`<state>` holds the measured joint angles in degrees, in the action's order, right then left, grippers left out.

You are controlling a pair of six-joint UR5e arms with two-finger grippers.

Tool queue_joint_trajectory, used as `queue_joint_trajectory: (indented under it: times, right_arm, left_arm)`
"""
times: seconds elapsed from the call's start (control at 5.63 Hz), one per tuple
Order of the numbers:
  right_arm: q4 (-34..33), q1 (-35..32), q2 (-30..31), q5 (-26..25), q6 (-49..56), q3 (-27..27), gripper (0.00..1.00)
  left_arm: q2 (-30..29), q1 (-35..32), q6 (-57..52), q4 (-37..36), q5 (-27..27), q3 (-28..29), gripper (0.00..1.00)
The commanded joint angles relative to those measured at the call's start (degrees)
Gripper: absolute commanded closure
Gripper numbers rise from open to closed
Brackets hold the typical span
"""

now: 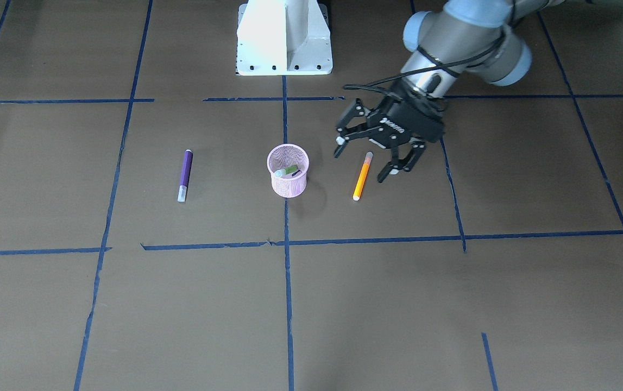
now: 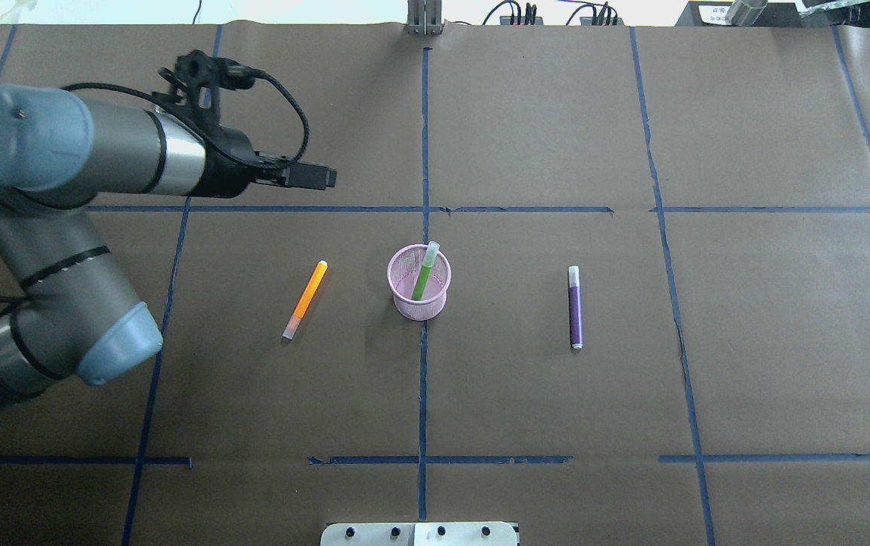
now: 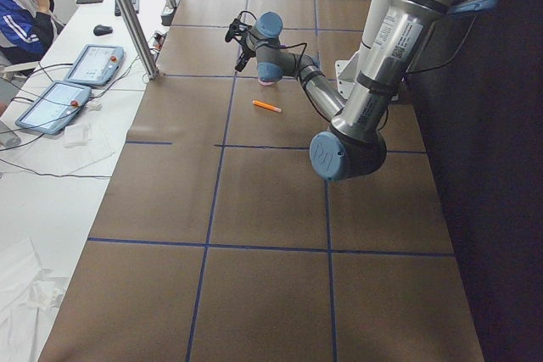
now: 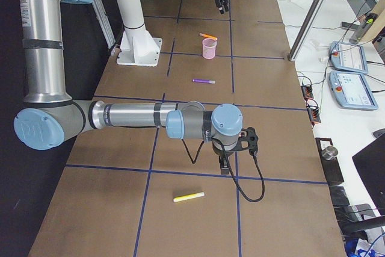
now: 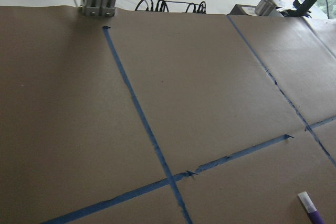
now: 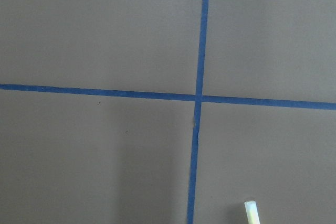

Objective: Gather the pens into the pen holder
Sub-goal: 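Withdraw the left gripper away from the pen cup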

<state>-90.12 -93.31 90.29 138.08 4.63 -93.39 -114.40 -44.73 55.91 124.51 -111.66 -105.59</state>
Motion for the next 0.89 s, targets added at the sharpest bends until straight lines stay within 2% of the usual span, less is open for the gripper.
queue_joint_trajectory:
  times: [0.0, 0.18, 0.36, 0.53, 0.71]
  right_arm:
    - [6.92, 2.59, 3.21, -4.8, -0.14, 2.58, 0.0]
    - [14.63, 3.22, 5.06, -4.57, -0.41, 7.91, 0.0]
    - [21.06, 4.18, 6.99, -4.83, 0.11, 13.1, 0.0]
    - [31.91, 5.58, 7.18, -4.4, -0.49, 19.76, 0.0]
    - [34.46, 7.95, 7.27, -4.22, -2.07, 21.13, 0.0]
  left_arm:
    - [7.65, -7.89, -5.18, -8.22, -11.35, -6.79, 0.0]
    - [12.92, -11.48, -9.03, -8.15, -16.26, -7.17, 0.0]
    - [15.85, -12.74, -11.15, -8.06, -17.0, -7.69, 0.0]
    - [17.18, -12.84, -12.83, -7.97, -17.01, -7.7, 0.0]
    - [18.5, -12.84, -12.93, -7.54, -17.01, -7.7, 0.0]
